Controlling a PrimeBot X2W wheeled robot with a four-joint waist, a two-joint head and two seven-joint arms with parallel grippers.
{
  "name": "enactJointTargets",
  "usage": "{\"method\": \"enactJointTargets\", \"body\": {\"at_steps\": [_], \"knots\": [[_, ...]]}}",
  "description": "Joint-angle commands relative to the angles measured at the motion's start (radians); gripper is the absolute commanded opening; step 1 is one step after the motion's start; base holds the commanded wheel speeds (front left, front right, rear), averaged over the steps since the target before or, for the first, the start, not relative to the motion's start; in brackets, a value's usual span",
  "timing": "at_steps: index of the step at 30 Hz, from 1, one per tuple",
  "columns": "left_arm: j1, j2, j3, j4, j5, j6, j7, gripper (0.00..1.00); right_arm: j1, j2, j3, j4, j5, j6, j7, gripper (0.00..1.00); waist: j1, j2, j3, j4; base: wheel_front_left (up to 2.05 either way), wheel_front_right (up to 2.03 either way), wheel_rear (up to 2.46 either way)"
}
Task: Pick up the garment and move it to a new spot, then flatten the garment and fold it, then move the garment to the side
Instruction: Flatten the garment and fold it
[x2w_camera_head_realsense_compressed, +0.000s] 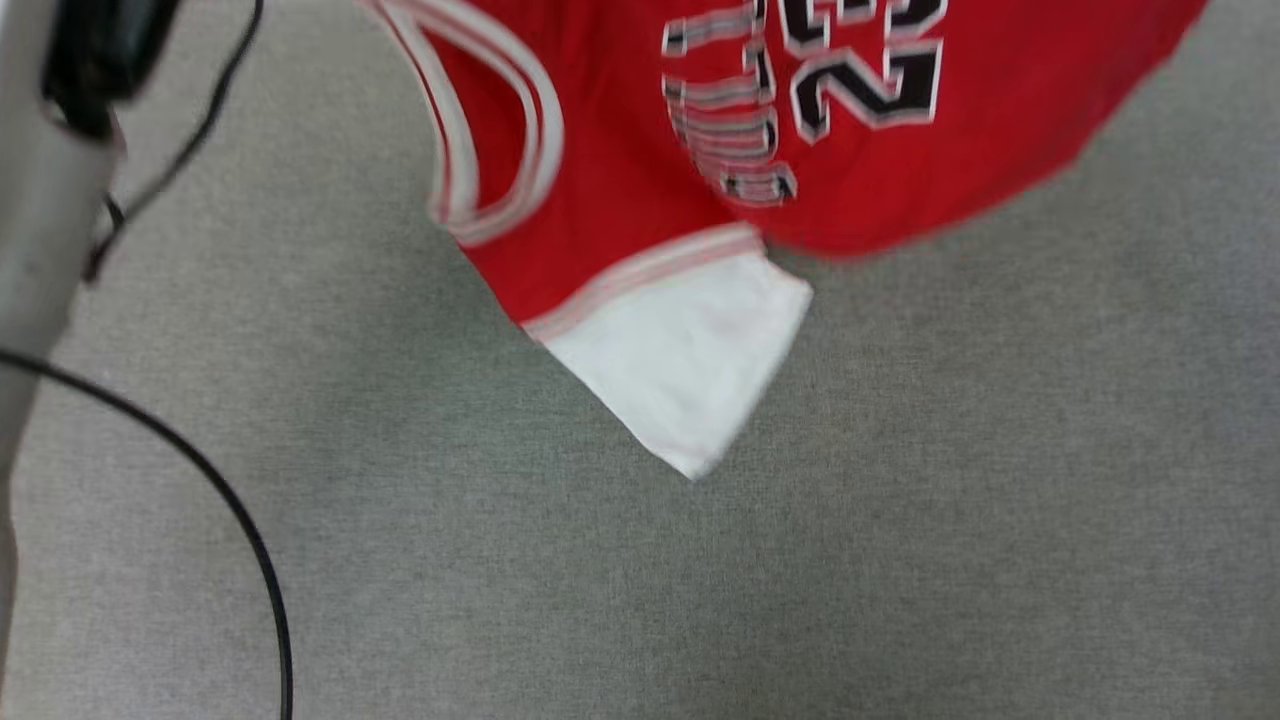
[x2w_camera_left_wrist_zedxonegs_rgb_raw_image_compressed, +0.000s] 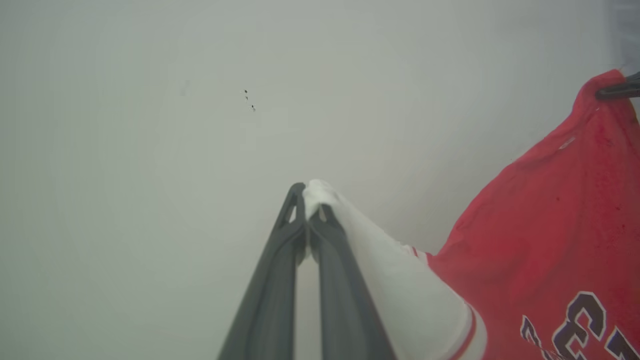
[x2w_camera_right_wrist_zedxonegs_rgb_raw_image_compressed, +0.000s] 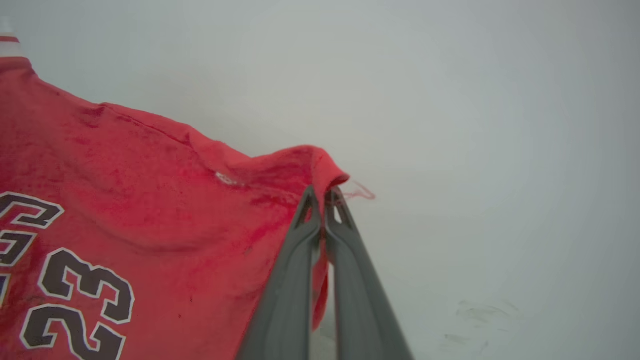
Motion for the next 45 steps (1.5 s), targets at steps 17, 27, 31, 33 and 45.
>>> {"method": "enactJointTargets", "body": {"at_steps": [17, 27, 31, 33, 45], "knots": [[-0.631, -0.108, -0.01, 0.42, 0.074, -0.065, -0.096, 0.0, -0.559, 0.167, 0.011, 0.31, -0.168, -0.001, -0.092, 0.0, -0.0001, 0.0, 0.231, -0.005, 0.0, 0.0, 0.0], [-0.7, -0.136, -0.067, 0.583, 0.056, -0.076, -0.171, 0.0, -0.613, 0.223, 0.121, 0.47, -0.148, -0.001, -0.164, 0.0, -0.0001, 0.0, 0.287, 0.01, 0.0, 0.0, 0.0], [-0.623, -0.141, -0.098, 0.626, 0.034, -0.078, -0.199, 0.0, -0.556, 0.224, 0.176, 0.514, -0.117, -0.001, -0.197, 0.0, -0.0001, 0.0, 0.28, 0.013, 0.0, 0.0, 0.0], [-0.578, -0.136, -0.119, 0.628, 0.014, -0.078, -0.21, 0.0, -0.523, 0.23, 0.201, 0.527, -0.097, -0.001, -0.212, 0.0, -0.0001, 0.0, 0.269, 0.01, 0.0, 0.0, 0.0], [-0.16, -0.077, -0.202, 0.534, -0.073, -0.079, -0.228, 0.0, -0.198, 0.246, 0.358, 0.582, 0.059, -0.001, -0.288, 0.0, -0.0001, 0.0, 0.139, 0.001, 0.0, 0.0, 0.0]]}}
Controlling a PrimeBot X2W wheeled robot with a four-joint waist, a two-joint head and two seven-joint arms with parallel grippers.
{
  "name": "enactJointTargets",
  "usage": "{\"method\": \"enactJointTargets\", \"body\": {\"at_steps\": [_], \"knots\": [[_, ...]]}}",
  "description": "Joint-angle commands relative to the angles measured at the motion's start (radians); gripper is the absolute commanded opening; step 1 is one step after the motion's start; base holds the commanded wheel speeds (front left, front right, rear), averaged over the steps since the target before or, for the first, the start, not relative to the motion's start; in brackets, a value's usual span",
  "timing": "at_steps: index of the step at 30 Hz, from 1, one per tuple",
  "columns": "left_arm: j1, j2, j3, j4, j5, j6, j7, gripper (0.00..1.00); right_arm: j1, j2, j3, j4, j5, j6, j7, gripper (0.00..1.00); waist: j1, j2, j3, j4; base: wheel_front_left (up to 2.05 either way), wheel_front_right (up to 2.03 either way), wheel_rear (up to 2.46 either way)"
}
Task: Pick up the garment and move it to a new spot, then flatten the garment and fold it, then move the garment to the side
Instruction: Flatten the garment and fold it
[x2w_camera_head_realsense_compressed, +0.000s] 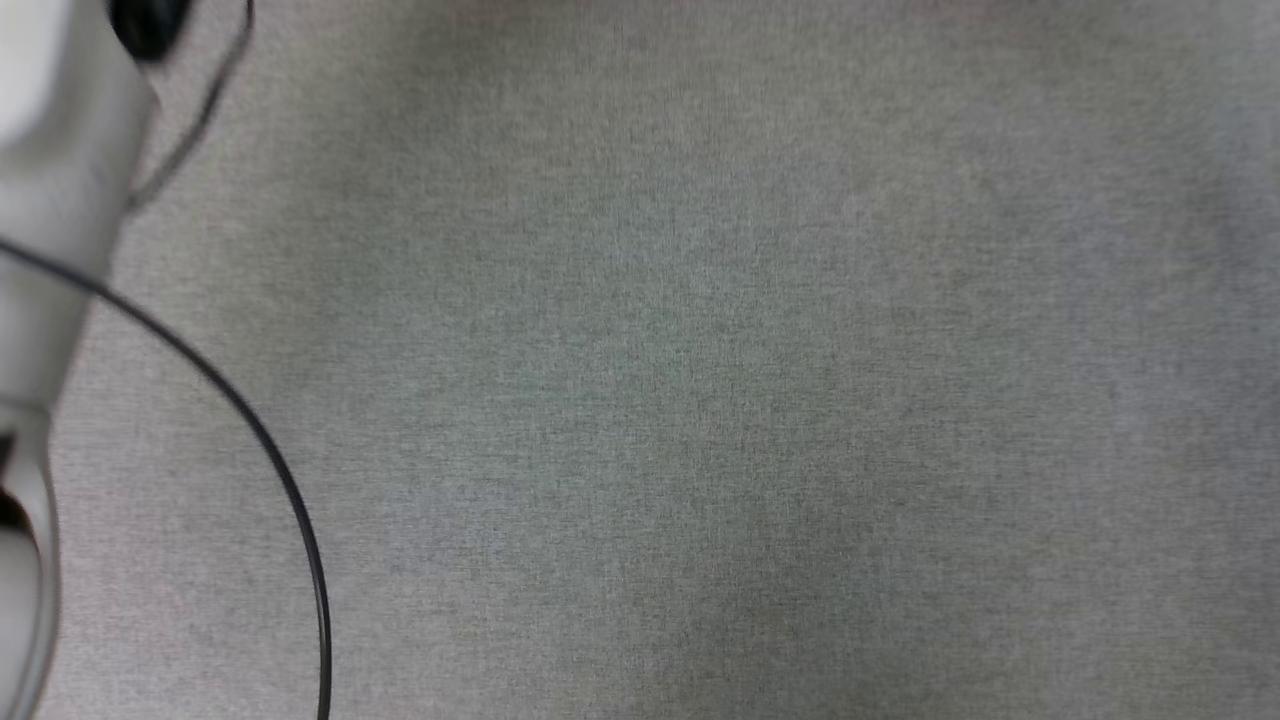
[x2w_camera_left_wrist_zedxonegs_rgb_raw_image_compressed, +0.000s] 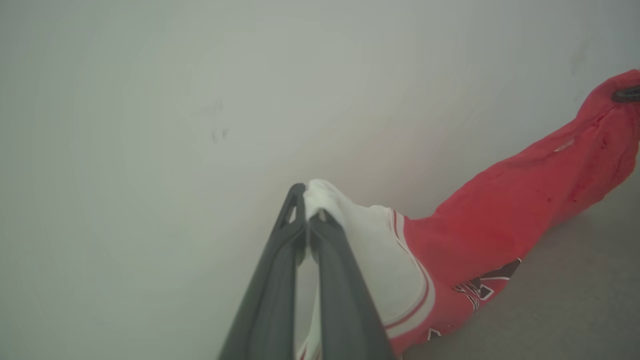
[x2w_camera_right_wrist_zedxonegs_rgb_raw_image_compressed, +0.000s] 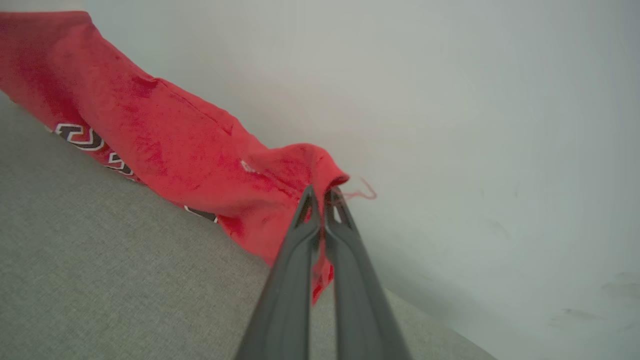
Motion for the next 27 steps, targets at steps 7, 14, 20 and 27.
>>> {"method": "enactJointTargets", "body": {"at_steps": [7, 14, 20, 27], "knots": [[0.329, 0.049, 0.03, -0.114, -0.042, 0.008, -0.005, 0.0, 0.247, -0.036, 0.119, -0.045, 0.111, -0.001, -0.044, 0.0, 0.0, -0.0001, -0.126, -0.004, 0.0, 0.0, 0.0], [0.675, 0.084, 0.032, -0.231, -0.084, 0.036, -0.005, 0.0, 0.454, -0.101, 0.195, -0.105, 0.212, -0.001, -0.084, 0.0, 0.0, -0.0001, -0.248, -0.008, 0.0, 0.0, 0.0], [0.964, 0.141, 0.011, -0.358, -0.134, 0.094, 0.004, 0.0, 0.626, -0.164, 0.244, -0.168, 0.281, -0.001, -0.106, 0.0, 0.0, -0.0001, -0.352, -0.013, 0.0, 0.0, 0.0], [1.249, 0.23, 0.001, -0.577, -0.222, 0.187, 0.074, 0.0, 0.803, -0.243, 0.254, -0.253, 0.348, -0.001, -0.117, 0.0, 0.0, -0.0001, -0.438, -0.007, 0.0, 0.0, 0.0]]}}
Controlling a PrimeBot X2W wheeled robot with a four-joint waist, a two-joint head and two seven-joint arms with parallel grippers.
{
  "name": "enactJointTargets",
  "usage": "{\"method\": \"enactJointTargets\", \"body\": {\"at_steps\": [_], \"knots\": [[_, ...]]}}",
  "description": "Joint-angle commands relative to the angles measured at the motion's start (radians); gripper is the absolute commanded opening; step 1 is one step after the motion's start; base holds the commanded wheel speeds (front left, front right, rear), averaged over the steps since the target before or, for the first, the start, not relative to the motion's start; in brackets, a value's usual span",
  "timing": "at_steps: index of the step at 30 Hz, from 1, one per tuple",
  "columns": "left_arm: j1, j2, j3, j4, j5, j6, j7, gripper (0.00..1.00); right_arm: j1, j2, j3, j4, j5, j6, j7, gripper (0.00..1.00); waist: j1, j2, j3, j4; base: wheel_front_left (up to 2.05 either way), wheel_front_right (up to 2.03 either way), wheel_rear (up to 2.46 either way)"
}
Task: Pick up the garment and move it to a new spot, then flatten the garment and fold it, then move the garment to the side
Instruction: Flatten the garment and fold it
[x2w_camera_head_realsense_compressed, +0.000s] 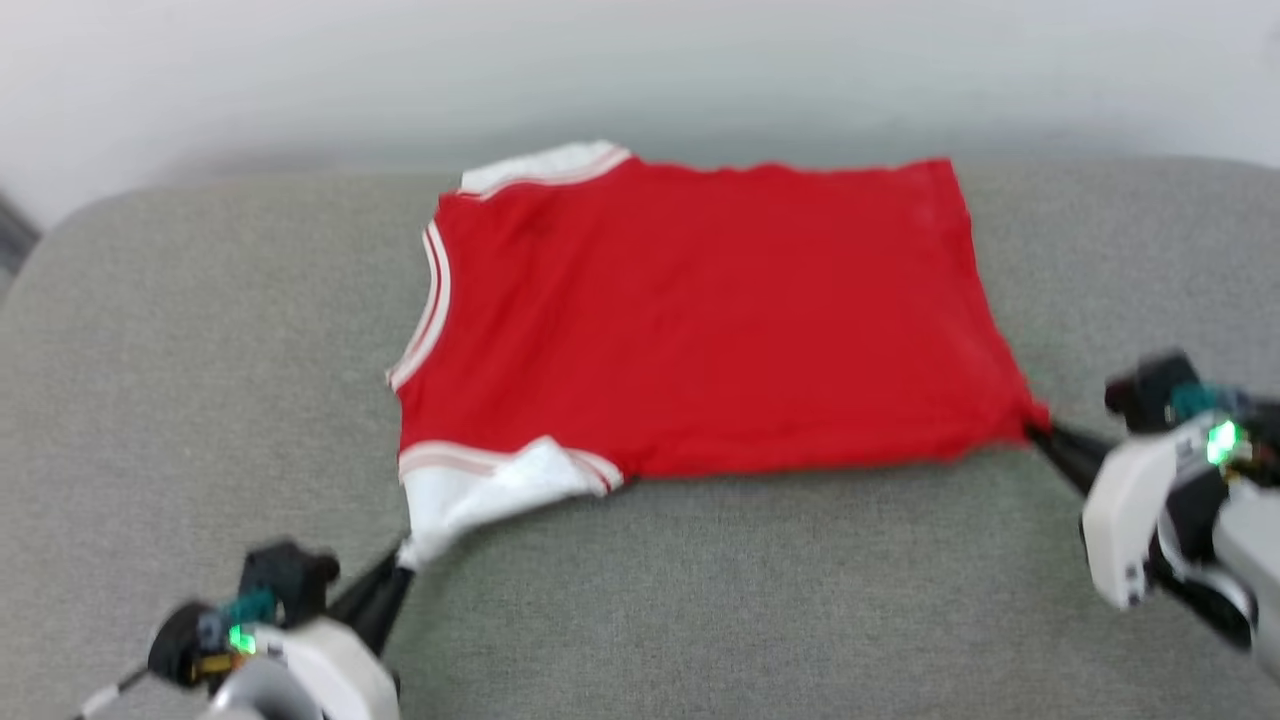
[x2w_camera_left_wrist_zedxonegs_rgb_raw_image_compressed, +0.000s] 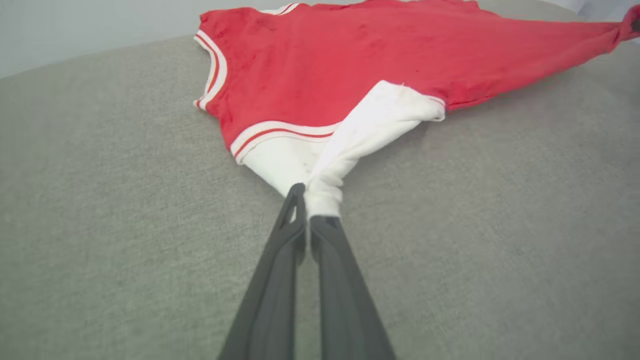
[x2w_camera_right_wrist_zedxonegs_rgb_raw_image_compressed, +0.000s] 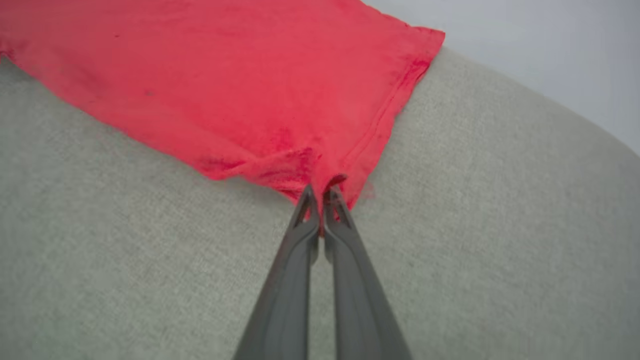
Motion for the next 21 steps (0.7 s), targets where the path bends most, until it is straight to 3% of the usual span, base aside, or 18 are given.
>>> {"method": "enactJointTargets", "body": {"at_steps": [1, 4, 12, 21], "knots": [[0.034, 0.012, -0.004, -0.027, -0.005, 0.016, 0.008, 0.0, 0.035, -0.011, -0.004, -0.013, 0.01, -0.001, -0.006, 0.0, 0.0003, 0.0, -0.033, 0.006, 0.0, 0.0, 0.0], [0.124, 0.037, -0.014, -0.097, -0.03, 0.059, 0.033, 0.0, 0.115, -0.039, -0.013, -0.056, 0.025, -0.001, -0.008, 0.0, 0.0003, 0.0, -0.063, 0.007, 0.0, 0.0, 0.0], [0.314, 0.087, -0.035, -0.226, -0.113, 0.118, 0.077, 0.0, 0.342, -0.094, -0.094, -0.129, 0.062, -0.001, -0.023, 0.0, 0.0003, 0.0, -0.118, 0.015, 0.0, 0.0, 0.0], [0.397, 0.123, -0.053, -0.279, -0.143, 0.144, 0.108, 0.0, 0.573, -0.134, -0.207, -0.235, 0.042, -0.001, 0.028, 0.0, 0.0003, 0.0, -0.133, 0.028, 0.0, 0.0, 0.0]]}}
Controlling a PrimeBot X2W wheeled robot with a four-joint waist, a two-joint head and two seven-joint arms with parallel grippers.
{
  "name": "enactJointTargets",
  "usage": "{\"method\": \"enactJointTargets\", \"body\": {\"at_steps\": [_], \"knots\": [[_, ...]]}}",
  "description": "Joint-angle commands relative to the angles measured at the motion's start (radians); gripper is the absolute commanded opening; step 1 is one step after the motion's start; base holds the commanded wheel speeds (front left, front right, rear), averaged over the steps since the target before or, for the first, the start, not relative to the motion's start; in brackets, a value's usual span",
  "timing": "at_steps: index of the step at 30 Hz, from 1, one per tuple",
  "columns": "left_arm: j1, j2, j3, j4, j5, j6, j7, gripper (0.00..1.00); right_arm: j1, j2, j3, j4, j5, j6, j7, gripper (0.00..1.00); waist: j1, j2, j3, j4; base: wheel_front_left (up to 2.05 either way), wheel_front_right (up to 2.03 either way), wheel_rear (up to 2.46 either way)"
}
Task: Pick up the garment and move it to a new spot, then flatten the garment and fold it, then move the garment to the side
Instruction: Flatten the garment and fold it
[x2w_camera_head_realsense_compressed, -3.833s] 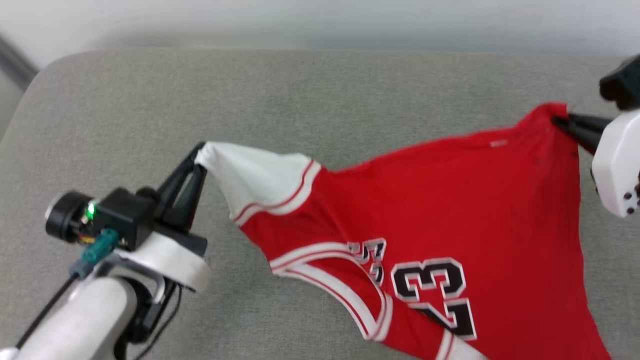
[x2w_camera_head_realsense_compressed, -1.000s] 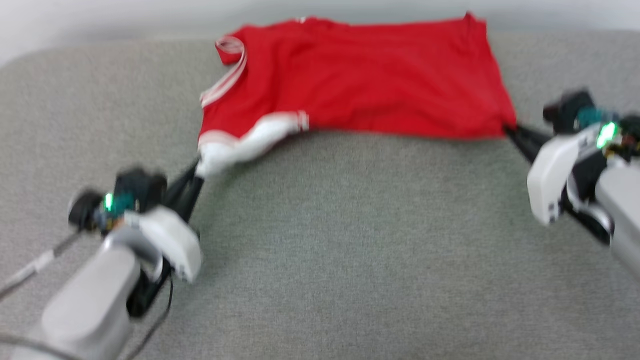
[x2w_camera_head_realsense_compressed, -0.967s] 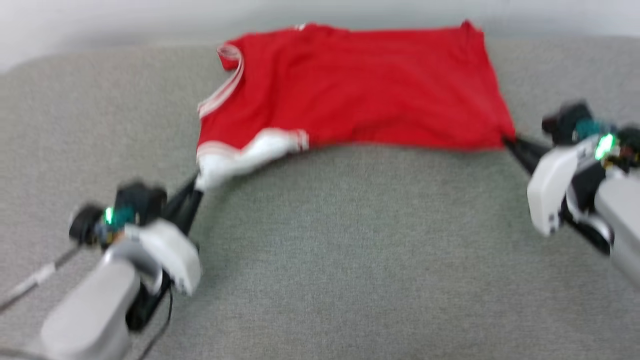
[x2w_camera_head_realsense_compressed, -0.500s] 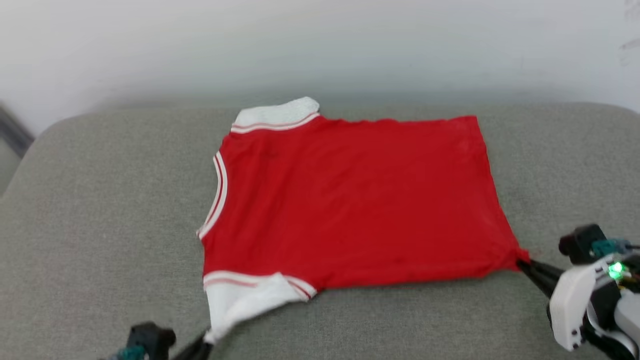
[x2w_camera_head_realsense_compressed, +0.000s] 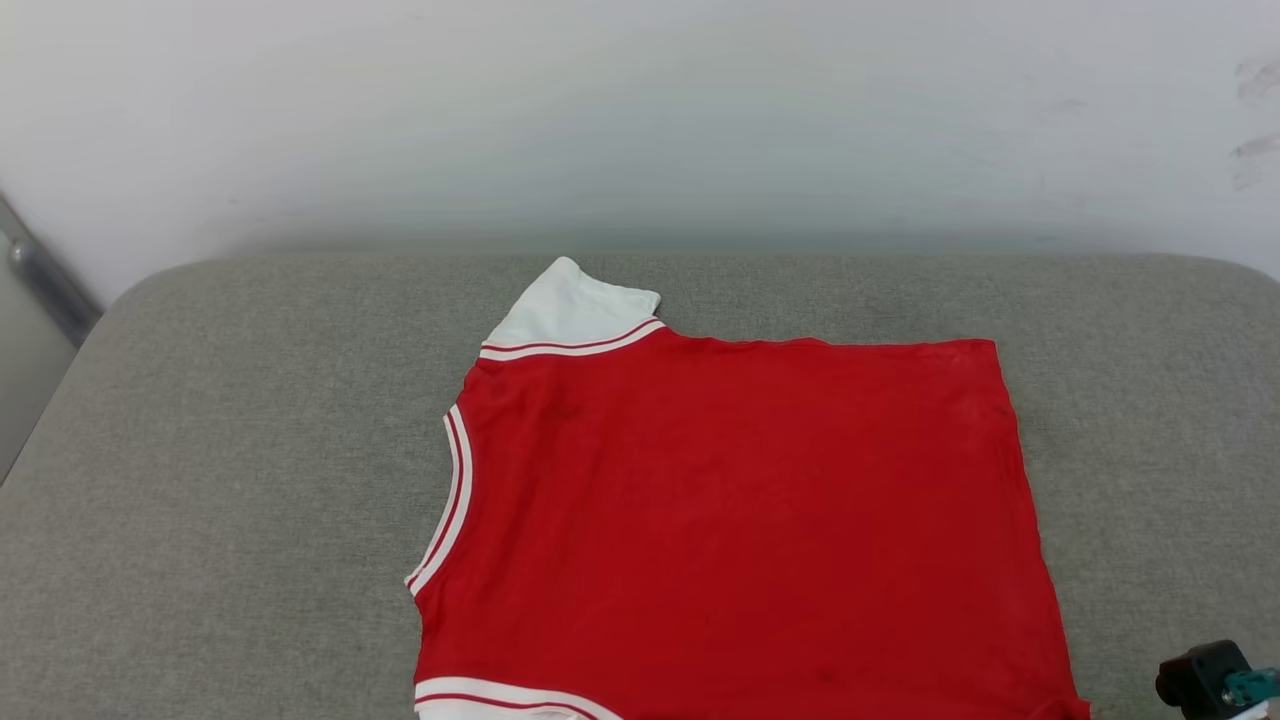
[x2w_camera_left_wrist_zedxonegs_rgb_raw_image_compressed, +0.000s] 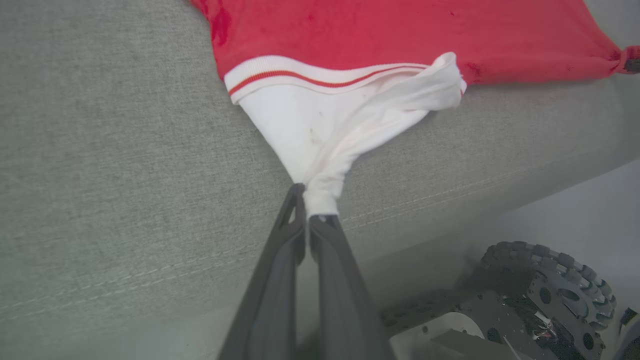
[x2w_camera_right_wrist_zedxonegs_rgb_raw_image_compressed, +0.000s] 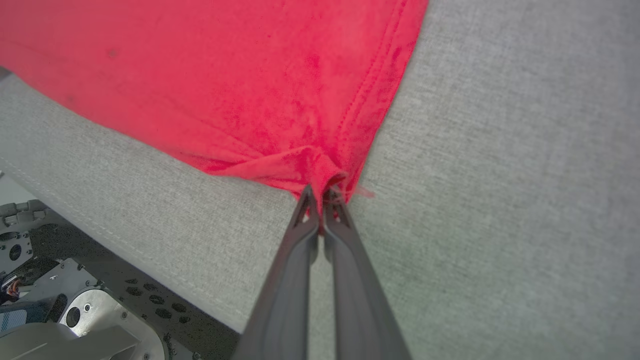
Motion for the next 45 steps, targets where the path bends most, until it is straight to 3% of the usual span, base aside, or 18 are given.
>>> {"method": "enactJointTargets", "body": {"at_steps": [1, 12, 25, 35, 45], "knots": [[0.012, 0.012, 0.006, -0.005, -0.002, 0.006, 0.003, 0.0, 0.027, -0.009, -0.024, -0.014, -0.012, -0.001, 0.009, 0.0, 0.0002, -0.0001, 0.001, 0.0, 0.0, 0.0, 0.0], [-0.126, 0.026, 0.023, -0.015, 0.089, -0.004, -0.006, 0.0, 0.089, 0.016, -0.244, -0.152, -0.126, -0.001, 0.115, 0.0, 0.0002, -0.0001, 0.011, -0.001, 0.0, 0.0, 0.0], [-0.507, -0.066, 0.063, 0.186, 0.164, -0.127, 0.021, 0.0, 0.013, 0.09, -0.498, -0.265, -0.237, -0.001, 0.28, 0.0, 0.0002, -0.0001, 0.121, -0.017, 0.0, 0.0, 0.0], [-0.71, -0.148, 0.049, 0.458, 0.19, -0.235, 0.008, 0.0, -0.158, 0.161, -0.48, -0.2, -0.303, -0.001, 0.385, 0.0, 0.0002, -0.0001, 0.247, -0.04, 0.0, 0.0, 0.0], [-0.793, -0.246, -0.009, 0.716, 0.195, -0.304, -0.024, 0.0, -0.279, 0.195, -0.386, -0.035, -0.327, -0.001, 0.358, 0.0, 0.0002, -0.0001, 0.286, -0.037, 0.0, 0.0, 0.0]]}}
